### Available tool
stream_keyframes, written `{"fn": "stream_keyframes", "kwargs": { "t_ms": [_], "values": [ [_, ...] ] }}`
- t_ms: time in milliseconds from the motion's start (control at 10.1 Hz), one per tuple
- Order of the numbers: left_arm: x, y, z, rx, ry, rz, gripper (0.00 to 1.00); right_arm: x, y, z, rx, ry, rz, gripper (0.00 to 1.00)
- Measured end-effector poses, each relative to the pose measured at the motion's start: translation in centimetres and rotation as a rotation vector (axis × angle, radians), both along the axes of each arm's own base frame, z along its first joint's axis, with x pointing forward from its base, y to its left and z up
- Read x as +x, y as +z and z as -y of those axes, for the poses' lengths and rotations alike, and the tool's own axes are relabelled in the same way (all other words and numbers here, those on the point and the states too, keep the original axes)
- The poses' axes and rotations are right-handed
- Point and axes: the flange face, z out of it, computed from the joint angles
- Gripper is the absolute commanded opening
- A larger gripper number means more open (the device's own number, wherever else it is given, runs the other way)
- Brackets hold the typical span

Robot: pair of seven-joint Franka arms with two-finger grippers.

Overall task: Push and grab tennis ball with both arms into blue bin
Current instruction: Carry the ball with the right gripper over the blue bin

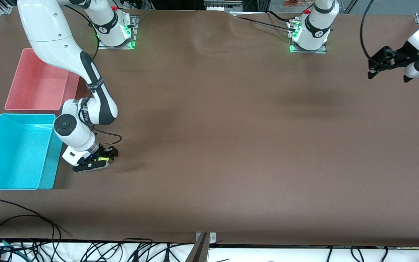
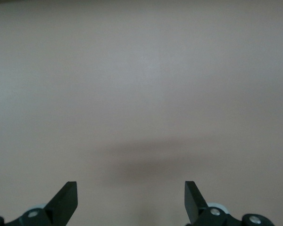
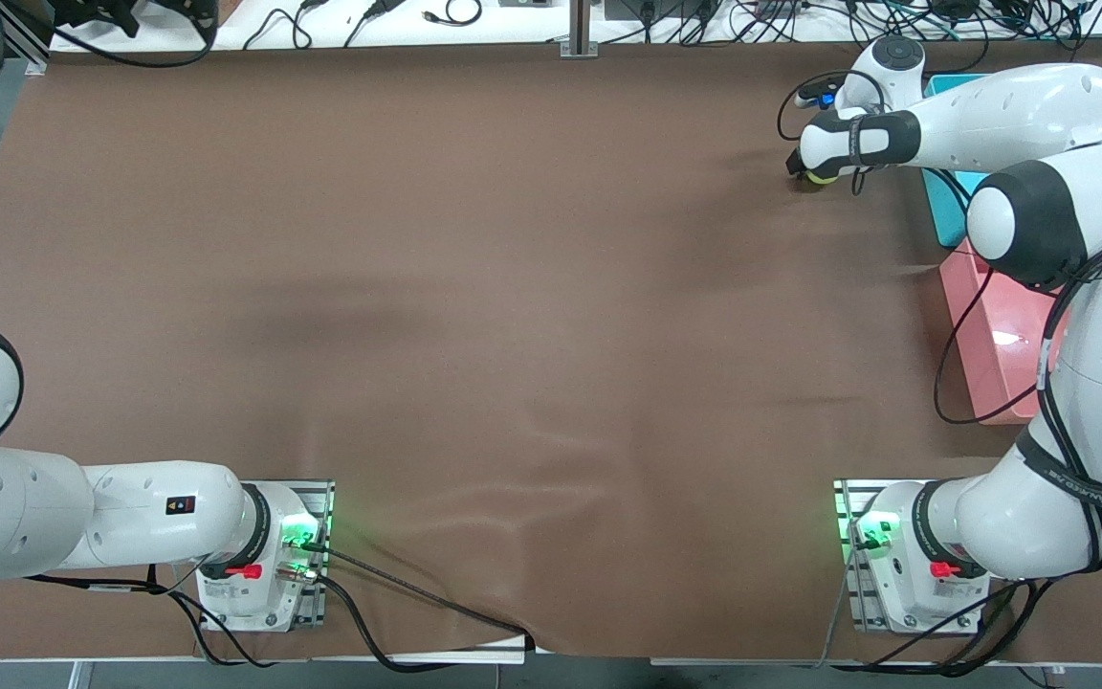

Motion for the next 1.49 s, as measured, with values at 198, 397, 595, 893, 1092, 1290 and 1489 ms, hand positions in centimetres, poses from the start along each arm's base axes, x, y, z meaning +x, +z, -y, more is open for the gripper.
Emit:
{"fn": "stream_keyframes", "kwargs": {
  "t_ms": [198, 397, 595, 893, 1092, 1290, 1489],
  "values": [
    [-0.2, 0.0, 0.3, 0.002, 0.051, -0.008, 1.00, -0.1, -0.1, 0.1, -0.003, -0.005, -0.027, 0.16],
    [0.0, -0.4, -0.6, 0.002, 0.070, -0.023, 1.00, 0.4, 0.5, 0.2, -0.006, -0.010, -0.054, 0.16],
    [0.2, -0.9, -0.7, 0.002, 0.073, -0.038, 1.00, 1.7, 2.6, 0.0, -0.013, -0.016, -0.103, 0.16],
    [0.4, -1.3, -0.7, 0.003, 0.072, -0.080, 1.00, 3.9, 7.7, 0.9, -0.034, -0.038, -0.192, 0.16],
    [1.1, -1.0, -0.8, -0.001, 0.073, -0.086, 1.00, 4.0, 11.9, 4.1, -0.052, -0.056, -0.240, 0.16],
    [1.4, -0.7, -0.6, -0.003, 0.068, -0.083, 1.00, 2.7, 15.7, 9.3, -0.043, -0.070, -0.309, 0.16],
    [1.5, -0.7, -0.6, -0.004, 0.068, -0.082, 1.00, 0.9, 17.6, 16.8, 0.012, -0.033, -0.376, 0.16]
  ]
}}
